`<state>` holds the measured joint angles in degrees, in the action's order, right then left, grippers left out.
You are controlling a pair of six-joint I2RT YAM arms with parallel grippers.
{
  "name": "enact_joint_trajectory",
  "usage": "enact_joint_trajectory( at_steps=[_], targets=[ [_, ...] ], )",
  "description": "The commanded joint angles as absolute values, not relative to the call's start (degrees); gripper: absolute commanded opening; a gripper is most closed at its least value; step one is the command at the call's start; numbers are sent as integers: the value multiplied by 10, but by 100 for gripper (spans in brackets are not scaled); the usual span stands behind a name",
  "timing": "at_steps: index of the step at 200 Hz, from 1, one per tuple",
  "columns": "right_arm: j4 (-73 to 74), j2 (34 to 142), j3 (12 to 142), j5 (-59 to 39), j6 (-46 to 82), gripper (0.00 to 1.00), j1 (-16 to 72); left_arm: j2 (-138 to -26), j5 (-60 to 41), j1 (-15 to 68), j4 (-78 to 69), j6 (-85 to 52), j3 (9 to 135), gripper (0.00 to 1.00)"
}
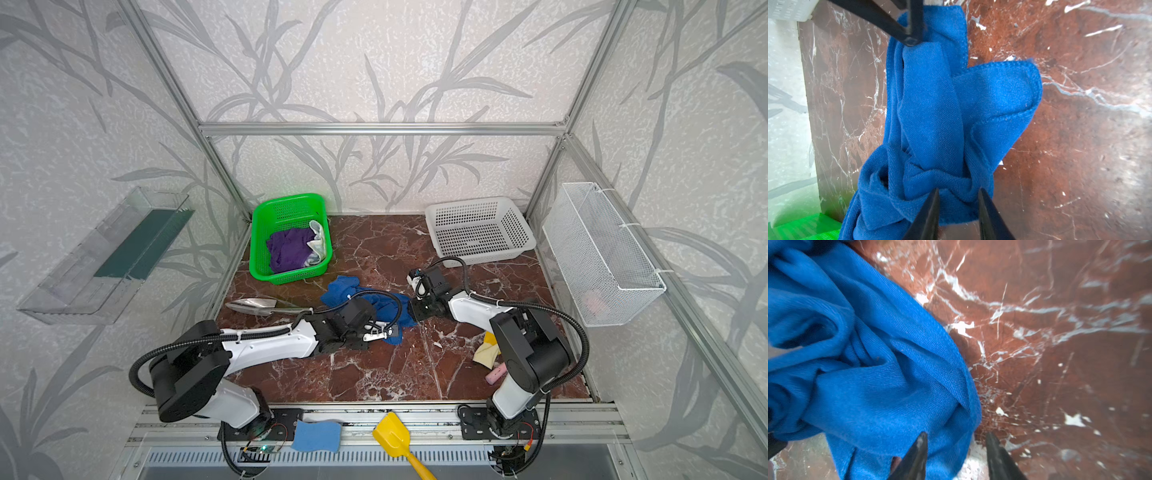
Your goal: Fold and stack the towels
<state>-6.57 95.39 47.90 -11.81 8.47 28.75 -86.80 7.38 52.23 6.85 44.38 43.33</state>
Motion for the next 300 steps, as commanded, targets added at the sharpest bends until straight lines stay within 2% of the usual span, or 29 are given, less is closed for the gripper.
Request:
enact_joint_trajectory(
  at_steps=[1, 12, 41, 59, 105, 158, 231, 300],
  targets=[
    [-82, 966, 488, -136, 101, 40, 284, -852, 79, 527, 59, 439, 423, 34],
    [-80, 970, 487, -142, 102, 35, 284, -849, 78, 528, 53, 437, 423, 35],
    [-81, 975, 490, -161, 102, 7, 285, -838, 76, 531, 42, 439, 423, 38],
    [-89, 969, 493, -162, 100, 0, 285, -829, 71, 535, 32, 443, 422, 44],
    [-110, 941, 502, -137, 88, 0, 284, -817, 16, 557, -8, 448, 411, 50],
    [-100, 950, 502, -132, 93, 0, 285, -866, -56, 603, 29, 411, 454, 39],
    [-83, 949, 492, -134, 94, 0, 282, -918, -44, 603, -34, 373, 448, 35],
    [-70, 947, 479, -140, 97, 0, 274, -963, -23, 602, -5, 330, 484, 33]
  ],
)
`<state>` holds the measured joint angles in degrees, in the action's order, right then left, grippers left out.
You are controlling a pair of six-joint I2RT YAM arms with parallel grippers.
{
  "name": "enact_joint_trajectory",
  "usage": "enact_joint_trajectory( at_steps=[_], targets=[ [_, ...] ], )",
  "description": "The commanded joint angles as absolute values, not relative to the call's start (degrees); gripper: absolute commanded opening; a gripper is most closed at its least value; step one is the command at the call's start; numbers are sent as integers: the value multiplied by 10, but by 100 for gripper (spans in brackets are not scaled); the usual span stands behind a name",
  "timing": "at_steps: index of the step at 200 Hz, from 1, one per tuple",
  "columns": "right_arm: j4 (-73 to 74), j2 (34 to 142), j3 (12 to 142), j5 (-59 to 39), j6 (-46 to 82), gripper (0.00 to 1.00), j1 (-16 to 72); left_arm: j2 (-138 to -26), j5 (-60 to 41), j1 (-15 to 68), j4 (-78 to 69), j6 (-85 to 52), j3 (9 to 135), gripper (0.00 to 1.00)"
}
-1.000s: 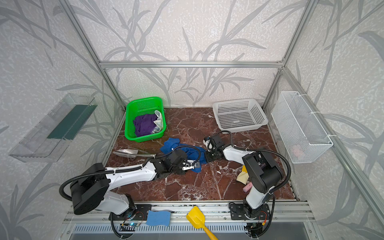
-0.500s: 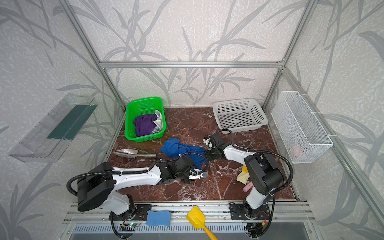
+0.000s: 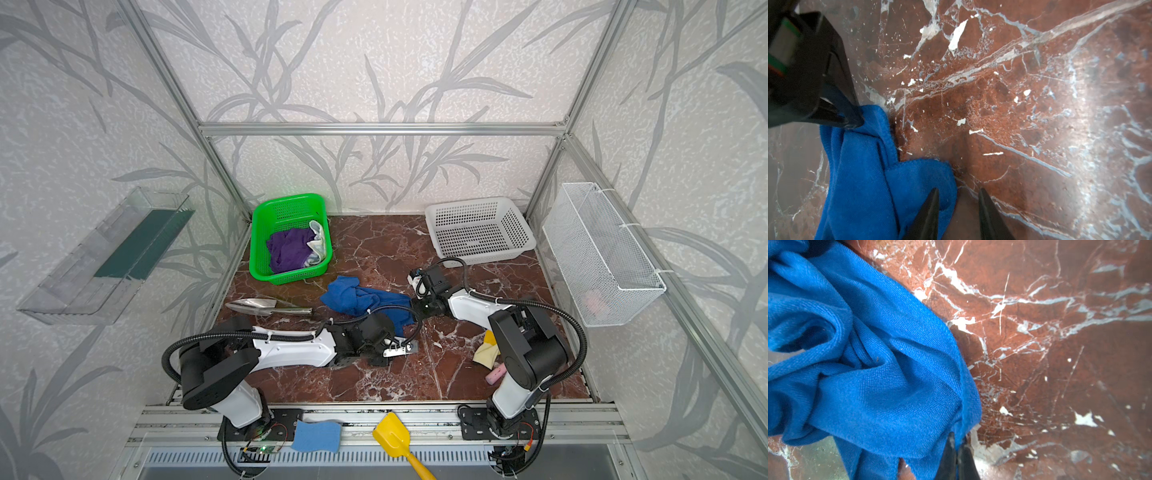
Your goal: Fold and stack the towels
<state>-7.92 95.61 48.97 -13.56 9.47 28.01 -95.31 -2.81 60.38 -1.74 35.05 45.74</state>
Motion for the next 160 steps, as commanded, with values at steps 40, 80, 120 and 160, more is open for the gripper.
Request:
enact_joint_trajectory(
  at_steps=[40, 80, 120, 160],
  targets=[
    [-62, 946, 474, -147, 97, 0, 268, -983, -37, 592, 14, 298, 510, 35],
    [-57, 947, 470, -151, 96, 0, 263, -1012, -41, 584, 31, 284, 524, 35],
    [-52, 948, 466, -155, 96, 0, 258, -1020, -59, 565, 51, 248, 538, 37],
    [-49, 954, 468, -160, 96, 0, 253, -1038, -85, 557, 77, 244, 555, 35]
  ],
)
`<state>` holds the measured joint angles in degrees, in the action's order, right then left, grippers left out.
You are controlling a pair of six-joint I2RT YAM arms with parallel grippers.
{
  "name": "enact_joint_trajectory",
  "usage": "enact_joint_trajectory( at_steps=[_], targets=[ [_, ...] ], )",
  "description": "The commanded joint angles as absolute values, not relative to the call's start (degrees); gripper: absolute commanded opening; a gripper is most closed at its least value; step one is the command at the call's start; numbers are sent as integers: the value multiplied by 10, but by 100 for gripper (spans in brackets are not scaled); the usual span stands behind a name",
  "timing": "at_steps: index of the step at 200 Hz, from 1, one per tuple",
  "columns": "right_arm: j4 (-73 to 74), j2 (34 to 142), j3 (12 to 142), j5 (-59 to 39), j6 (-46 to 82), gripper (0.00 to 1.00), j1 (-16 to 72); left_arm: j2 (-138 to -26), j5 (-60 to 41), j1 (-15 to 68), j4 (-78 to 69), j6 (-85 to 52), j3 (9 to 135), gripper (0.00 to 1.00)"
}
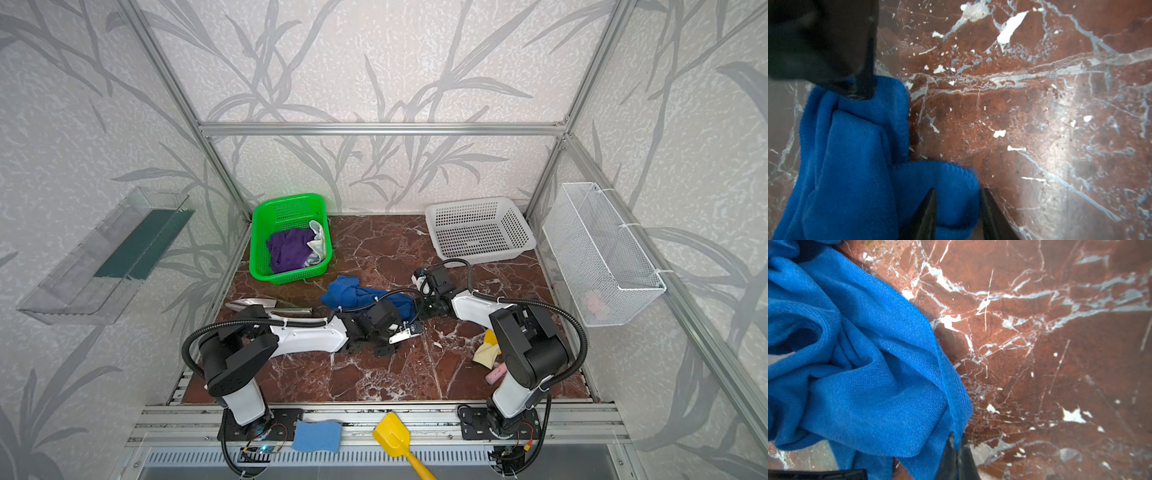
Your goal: Fold and stack the towels
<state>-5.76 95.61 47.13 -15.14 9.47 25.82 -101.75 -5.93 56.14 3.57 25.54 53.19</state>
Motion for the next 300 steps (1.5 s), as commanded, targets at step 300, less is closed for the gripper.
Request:
enact_joint_trajectory(
  at_steps=[300],
  targets=[
    [-143, 930, 577, -177, 75, 0, 238, -730, 294, 426, -45, 53, 424, 0]
  ],
)
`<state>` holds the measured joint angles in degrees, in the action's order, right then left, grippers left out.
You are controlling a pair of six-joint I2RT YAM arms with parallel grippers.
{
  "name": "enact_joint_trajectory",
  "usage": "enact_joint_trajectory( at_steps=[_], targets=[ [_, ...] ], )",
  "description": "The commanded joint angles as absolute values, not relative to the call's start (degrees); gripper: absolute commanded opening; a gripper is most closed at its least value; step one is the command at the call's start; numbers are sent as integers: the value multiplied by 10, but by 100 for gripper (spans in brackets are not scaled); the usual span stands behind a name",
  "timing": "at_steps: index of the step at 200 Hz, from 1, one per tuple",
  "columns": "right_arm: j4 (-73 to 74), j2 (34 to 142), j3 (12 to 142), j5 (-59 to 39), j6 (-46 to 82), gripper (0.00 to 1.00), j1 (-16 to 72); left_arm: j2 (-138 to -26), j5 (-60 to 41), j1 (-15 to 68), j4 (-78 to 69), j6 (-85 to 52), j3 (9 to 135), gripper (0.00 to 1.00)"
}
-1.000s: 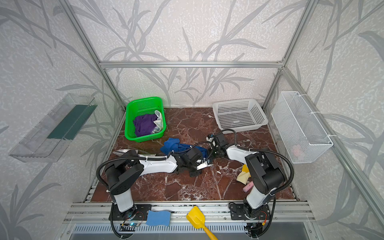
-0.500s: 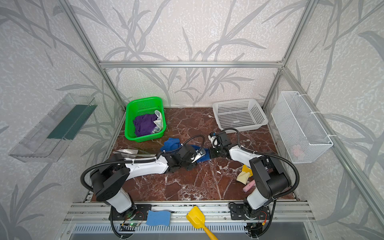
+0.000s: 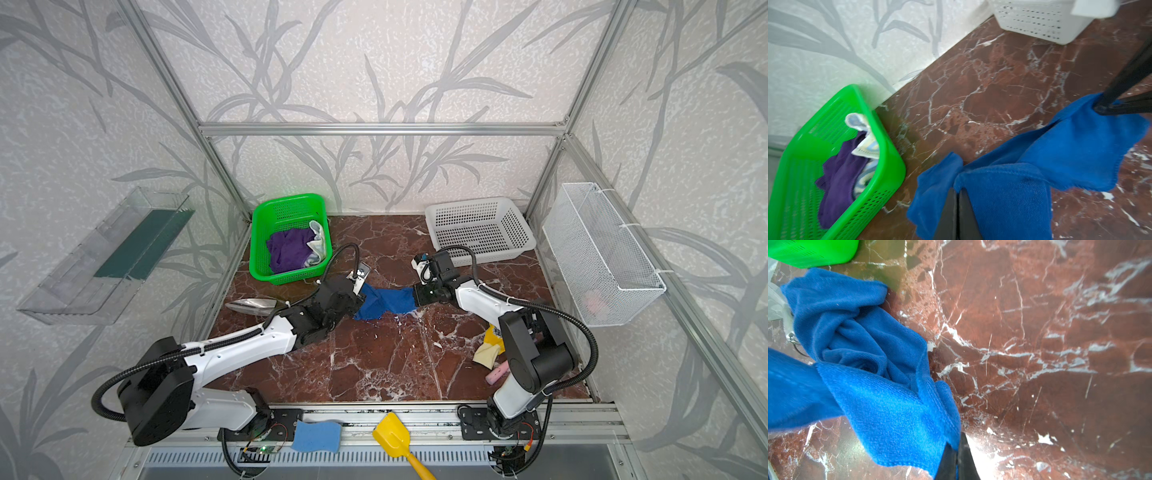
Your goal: Fold and stack the towels
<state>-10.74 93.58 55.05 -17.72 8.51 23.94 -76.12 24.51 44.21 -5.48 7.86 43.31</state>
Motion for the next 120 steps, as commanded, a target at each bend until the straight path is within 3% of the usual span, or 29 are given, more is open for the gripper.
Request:
enact_joint_trajectory(
  at_steps=[1, 120],
  targets=[
    [-143, 930, 577, -179, 76, 0, 238, -729, 294, 425, -44, 52, 424, 0],
    [-135, 1100, 713, -229, 106, 9, 243, -752, 333, 378, -9, -9, 380, 0]
  ],
)
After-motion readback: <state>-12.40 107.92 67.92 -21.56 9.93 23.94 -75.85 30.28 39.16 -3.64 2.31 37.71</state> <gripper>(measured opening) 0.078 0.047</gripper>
